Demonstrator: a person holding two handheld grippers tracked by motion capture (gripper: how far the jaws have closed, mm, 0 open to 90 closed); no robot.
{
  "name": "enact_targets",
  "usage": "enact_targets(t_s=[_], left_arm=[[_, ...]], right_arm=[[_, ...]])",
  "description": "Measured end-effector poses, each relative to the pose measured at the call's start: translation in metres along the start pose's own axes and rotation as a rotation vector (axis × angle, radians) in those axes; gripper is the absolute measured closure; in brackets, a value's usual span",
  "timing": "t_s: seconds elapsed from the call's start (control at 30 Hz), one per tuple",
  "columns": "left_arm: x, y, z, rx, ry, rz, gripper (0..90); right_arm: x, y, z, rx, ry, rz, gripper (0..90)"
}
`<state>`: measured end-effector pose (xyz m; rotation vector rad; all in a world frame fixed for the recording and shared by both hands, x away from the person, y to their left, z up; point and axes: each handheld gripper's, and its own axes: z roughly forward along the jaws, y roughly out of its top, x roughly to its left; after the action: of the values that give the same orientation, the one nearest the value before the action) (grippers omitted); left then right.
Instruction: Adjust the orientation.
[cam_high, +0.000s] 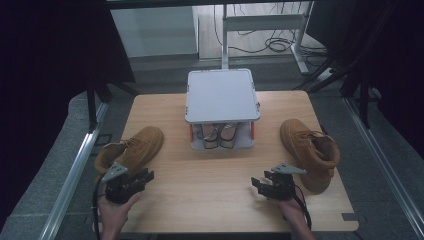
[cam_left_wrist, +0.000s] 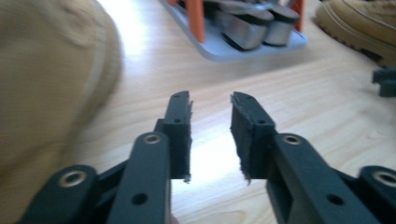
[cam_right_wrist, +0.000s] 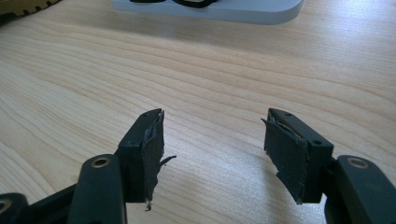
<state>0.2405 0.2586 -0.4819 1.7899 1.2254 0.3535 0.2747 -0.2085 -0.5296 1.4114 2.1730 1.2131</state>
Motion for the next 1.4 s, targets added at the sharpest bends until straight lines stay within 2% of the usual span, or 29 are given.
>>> enact_targets(t_s=[0.23, 0.37, 0.43, 0.53, 0.7, 0.87, 1.07, 1.23, 1.4], left_arm=[[-0.018, -0.003, 0.019, 0.041, -0.048, 0.041, 47.6], [-0.023, -0.004, 0.024, 0.048, -0.057, 0.078, 39.8], [-0.023, -0.004, 0.025, 0.048, -0.060, 0.081, 38.2], [-0.022, -0.004, 0.027, 0.048, -0.060, 0.075, 36.6], [-0.019, -0.005, 0.030, 0.040, -0.082, 0.053, 33.6], [-0.018, -0.007, 0.030, 0.040, -0.106, 0.061, 29.8], [-0.014, -0.007, 0.028, 0.035, -0.103, 0.048, 29.9], [-0.014, -0.008, 0.030, 0.036, -0.116, 0.041, 30.1], [-0.013, -0.008, 0.030, 0.028, -0.120, 0.001, 27.7]], right_arm=[[0.002, 0.002, -0.003, -0.012, -0.055, -0.006, 35.5], [0.002, 0.005, -0.009, -0.032, -0.060, -0.008, 39.6], [0.001, 0.005, -0.011, -0.038, -0.053, -0.014, 44.8], [-0.002, 0.004, -0.015, -0.043, -0.030, -0.018, 57.5], [-0.006, 0.002, -0.025, -0.074, -0.041, -0.057, 78.0], [-0.017, 0.000, -0.036, -0.112, -0.049, -0.035, 88.6], [-0.031, -0.006, -0.049, -0.140, -0.089, -0.010, 89.5], [-0.044, -0.012, -0.062, -0.136, -0.107, 0.004, 89.5], [-0.055, -0.016, -0.073, -0.146, -0.144, 0.017, 89.4]])
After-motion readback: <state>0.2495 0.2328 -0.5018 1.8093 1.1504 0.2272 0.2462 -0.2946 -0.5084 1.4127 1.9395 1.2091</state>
